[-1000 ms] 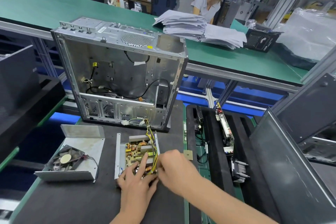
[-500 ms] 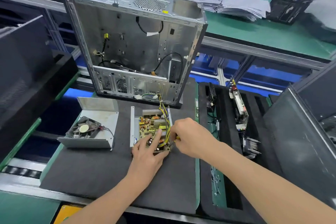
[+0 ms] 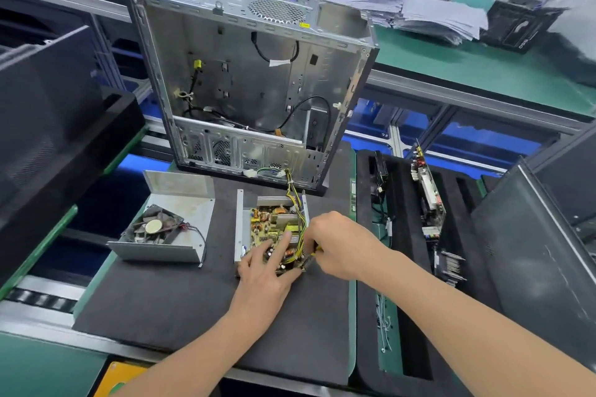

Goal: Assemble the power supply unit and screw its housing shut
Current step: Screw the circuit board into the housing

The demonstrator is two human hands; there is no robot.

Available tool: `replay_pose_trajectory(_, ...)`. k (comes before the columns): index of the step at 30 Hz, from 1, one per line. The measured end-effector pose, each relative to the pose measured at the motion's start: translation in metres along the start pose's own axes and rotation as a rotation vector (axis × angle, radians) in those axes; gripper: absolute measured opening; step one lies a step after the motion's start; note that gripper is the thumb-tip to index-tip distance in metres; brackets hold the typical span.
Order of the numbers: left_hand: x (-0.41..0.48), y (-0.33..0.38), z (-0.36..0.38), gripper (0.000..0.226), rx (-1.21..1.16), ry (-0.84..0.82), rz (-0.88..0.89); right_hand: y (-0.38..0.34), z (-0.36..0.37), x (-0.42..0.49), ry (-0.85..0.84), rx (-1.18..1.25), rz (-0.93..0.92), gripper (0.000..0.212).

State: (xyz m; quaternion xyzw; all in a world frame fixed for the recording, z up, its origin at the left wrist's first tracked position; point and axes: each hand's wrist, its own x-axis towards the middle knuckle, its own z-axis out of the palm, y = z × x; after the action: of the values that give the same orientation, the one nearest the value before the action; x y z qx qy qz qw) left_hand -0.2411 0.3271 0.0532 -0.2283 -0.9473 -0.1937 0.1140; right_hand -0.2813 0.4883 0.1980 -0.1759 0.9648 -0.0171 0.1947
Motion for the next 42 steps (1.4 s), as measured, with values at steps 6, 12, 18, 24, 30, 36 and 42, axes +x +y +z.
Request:
replay_pose_trajectory(6,-0.001,-0.001,-0.001,0.033,-0.003,-0.011,0.01,0.001,-0.002,0.003,-0.025,-0.015,-0.029,0.03)
replay_pose_trajectory(12,-0.001,-0.003,0.003,0.034,-0.004,-0.017,0.009,0.0,-0.002,0.005,-0.028,-0.028,-0.037,0.031)
replay_pose_trajectory(18,-0.003,-0.007,0.011,0.036,-0.021,-0.036,0.002,-0.002,-0.002,0.006,-0.029,-0.049,-0.057,0.032)
replay_pose_trajectory(24,-0.003,-0.009,0.015,0.036,-0.031,-0.036,0.003,-0.001,-0.004,0.006,-0.023,-0.065,-0.063,0.035)
replay_pose_trajectory(30,-0.004,-0.01,0.016,0.036,-0.018,-0.035,0.009,-0.001,-0.005,0.007,-0.04,-0.08,-0.076,0.035)
replay_pose_trajectory(36,-0.003,-0.009,0.014,0.038,-0.014,-0.017,0.018,0.0,-0.005,0.005,-0.076,-0.148,-0.209,0.037)
replay_pose_trajectory(42,-0.003,-0.009,0.015,0.036,-0.009,-0.018,0.02,-0.003,-0.001,0.005,-0.01,-0.114,-0.162,0.031)
